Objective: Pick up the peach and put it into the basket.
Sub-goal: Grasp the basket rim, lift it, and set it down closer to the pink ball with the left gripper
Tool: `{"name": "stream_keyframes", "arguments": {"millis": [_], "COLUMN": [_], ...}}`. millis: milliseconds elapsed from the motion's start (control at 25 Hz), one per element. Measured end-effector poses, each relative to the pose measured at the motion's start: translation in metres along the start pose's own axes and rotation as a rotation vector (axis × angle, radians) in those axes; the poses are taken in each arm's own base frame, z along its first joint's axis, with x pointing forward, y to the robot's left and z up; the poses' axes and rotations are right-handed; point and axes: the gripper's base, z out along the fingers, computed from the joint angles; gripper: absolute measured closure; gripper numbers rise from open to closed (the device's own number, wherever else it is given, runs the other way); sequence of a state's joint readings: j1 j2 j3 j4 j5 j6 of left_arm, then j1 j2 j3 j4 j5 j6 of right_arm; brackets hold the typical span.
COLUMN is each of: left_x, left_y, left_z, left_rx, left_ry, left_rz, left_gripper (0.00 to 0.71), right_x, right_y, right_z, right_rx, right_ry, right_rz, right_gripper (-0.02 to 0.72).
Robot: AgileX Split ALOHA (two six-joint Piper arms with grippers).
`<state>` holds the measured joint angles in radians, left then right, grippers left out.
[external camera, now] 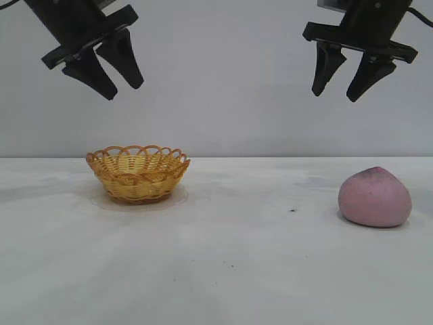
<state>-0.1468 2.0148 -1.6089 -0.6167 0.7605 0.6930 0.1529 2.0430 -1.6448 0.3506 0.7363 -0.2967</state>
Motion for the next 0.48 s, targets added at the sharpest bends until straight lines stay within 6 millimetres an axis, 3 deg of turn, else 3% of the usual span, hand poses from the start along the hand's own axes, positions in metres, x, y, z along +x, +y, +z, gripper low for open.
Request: {"name": "stream_keyframes", "arguments": {"millis": [240, 480], "left_x": [-0.016, -0.019], "left_y": [0.006, 0.01], "left_z": [-0.014, 0.0], "left_rx": [-0.053, 0.004], "left_ry": [0.12, 0.296], "left_rz": [0.187, 0.318], "left_gripper": [0.324, 0.324], "right_x": [0.0, 0.001], "right_y": [0.0, 0.0], "right_z": [0.0, 0.0], "right_rx": [-0.001, -0.001], "right_ry": [0.002, 0.008], "right_rz": [-0.002, -0.007], "right_gripper": [0.248, 0.248]}}
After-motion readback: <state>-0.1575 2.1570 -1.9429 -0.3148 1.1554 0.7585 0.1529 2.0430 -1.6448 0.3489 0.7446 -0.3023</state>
